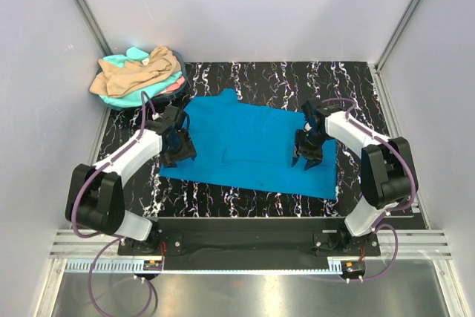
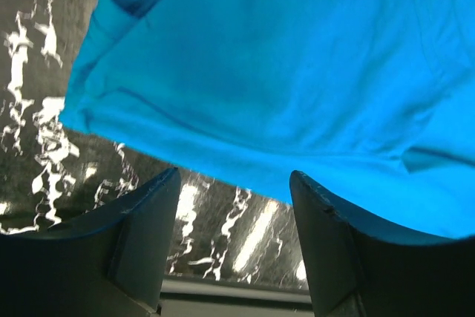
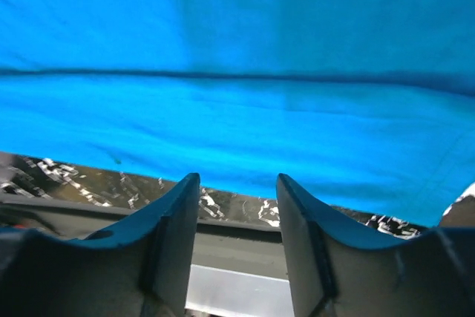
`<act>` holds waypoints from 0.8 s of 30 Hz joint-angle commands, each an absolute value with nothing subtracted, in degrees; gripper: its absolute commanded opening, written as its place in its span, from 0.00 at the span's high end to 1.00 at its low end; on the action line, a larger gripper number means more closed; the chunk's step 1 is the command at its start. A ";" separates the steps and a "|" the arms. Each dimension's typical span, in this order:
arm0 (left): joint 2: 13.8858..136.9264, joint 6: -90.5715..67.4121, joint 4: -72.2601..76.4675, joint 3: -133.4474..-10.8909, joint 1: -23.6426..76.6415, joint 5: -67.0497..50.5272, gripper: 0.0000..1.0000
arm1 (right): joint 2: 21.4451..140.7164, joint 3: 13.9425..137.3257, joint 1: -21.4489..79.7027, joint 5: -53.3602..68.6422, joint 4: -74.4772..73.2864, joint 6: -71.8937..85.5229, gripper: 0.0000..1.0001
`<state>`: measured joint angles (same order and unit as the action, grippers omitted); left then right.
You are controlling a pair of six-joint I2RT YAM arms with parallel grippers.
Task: Fold and stack the t-shirts
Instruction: Fold the tshirt
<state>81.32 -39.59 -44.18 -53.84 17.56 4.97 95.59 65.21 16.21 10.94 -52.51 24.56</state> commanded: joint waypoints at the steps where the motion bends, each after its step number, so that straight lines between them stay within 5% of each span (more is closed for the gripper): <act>1: 84.10 -41.22 -40.96 -57.12 17.40 7.29 0.34 | 97.03 67.32 17.66 7.47 -52.12 22.24 0.45; 13: 83.93 -30.89 -41.05 -65.29 17.40 9.05 0.33 | 98.00 71.53 17.67 1.94 -51.07 24.42 0.33; 24: 101.50 -13.80 -40.77 -92.36 15.82 8.17 0.42 | 104.14 80.50 4.75 5.63 -46.23 31.56 0.38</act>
